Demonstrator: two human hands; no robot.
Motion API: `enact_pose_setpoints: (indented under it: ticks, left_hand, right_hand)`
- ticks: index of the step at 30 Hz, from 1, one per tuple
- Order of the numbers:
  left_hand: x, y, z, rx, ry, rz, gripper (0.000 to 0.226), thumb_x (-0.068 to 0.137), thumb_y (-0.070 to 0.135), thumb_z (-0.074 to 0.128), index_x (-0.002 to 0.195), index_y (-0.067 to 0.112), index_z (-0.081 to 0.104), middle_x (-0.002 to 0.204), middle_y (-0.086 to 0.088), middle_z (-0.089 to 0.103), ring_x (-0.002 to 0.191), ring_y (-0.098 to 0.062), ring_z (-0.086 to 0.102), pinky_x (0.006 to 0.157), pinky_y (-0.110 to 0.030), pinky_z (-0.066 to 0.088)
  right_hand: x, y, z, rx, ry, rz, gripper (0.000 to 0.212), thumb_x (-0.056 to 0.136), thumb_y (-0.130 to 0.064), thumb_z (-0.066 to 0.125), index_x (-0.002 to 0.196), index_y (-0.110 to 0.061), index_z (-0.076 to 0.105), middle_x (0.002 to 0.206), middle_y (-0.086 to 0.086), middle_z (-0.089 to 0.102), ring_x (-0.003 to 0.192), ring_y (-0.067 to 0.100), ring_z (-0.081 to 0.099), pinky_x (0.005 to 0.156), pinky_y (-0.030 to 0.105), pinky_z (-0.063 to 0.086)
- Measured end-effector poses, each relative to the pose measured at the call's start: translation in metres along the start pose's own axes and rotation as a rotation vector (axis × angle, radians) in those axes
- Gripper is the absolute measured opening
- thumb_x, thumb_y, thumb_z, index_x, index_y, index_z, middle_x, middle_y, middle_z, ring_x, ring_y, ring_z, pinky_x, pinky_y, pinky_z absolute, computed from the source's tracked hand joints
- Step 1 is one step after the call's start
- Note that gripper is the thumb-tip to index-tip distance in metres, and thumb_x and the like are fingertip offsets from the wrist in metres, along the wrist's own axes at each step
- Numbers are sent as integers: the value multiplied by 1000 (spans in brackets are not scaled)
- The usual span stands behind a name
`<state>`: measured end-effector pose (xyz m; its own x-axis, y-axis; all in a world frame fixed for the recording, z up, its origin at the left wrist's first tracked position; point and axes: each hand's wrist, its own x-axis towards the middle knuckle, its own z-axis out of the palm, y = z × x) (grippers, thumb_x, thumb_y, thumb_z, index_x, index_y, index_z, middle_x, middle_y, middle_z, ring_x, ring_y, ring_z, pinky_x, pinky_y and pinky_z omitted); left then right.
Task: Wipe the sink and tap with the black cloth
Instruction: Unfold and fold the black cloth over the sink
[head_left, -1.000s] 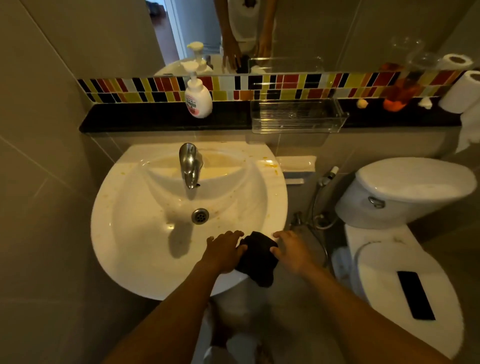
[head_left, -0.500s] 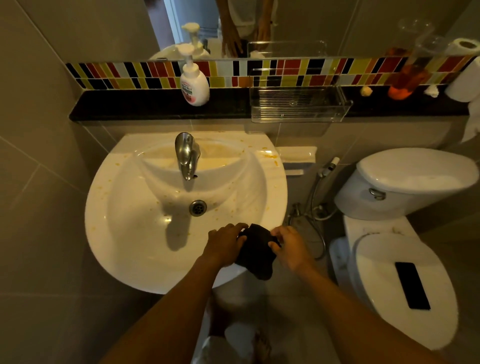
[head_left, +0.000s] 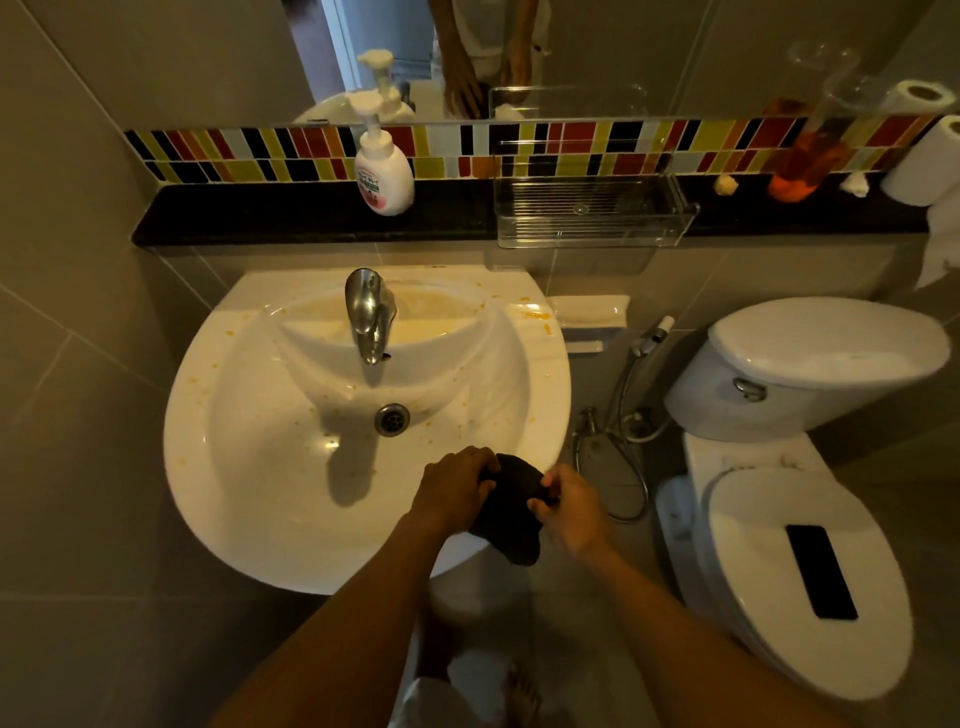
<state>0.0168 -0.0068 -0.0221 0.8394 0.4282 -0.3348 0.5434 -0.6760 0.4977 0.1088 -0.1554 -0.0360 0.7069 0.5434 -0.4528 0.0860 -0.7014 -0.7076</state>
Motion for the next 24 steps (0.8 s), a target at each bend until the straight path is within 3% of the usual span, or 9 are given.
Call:
enact_pose_setpoints:
  ticks: [4,7,12,19,24]
  left_hand:
    - [-1,-1,-1,30,1,-3,9,92,25,53,101,22,55,107,-4,63,91,-22,59,87,-39,49]
    - [-2,-1,-2,21,2,-5,18,92,24,54,109,21,53,110,-4,62,94,-21,59,88,-37,49]
    - [-4,-1,-4,23,-4,-24,36,91,24,58,126,21,51,119,-4,60,104,-23,60,95,-39,48]
    - [-11,0,-8,126,26,31,17,89,28,57,105,23,59,110,-5,54,96,-24,56,89,-43,48]
    - [-20,4,-18,28,-43,61,10,90,25,54,99,23,53,101,-4,60,90,-23,58,84,-43,51]
  right_hand:
    - [2,0,2,38,-3,46,24,84,-14,68,95,-22,48,107,2,59,106,22,59,91,40,53]
    - [3,-1,2,42,-8,53,28,83,-13,69,97,-23,47,92,-3,56,103,24,61,92,42,53]
    - [2,0,4,45,-1,82,26,83,-13,67,89,-30,47,86,-3,57,101,25,62,92,44,52]
    - [-1,1,6,-62,78,-5,19,83,-15,68,74,-23,54,96,2,55,85,17,59,76,29,52]
    - [-7,0,7,-26,54,-13,16,88,-17,63,75,-21,54,89,-1,56,83,16,58,76,29,52]
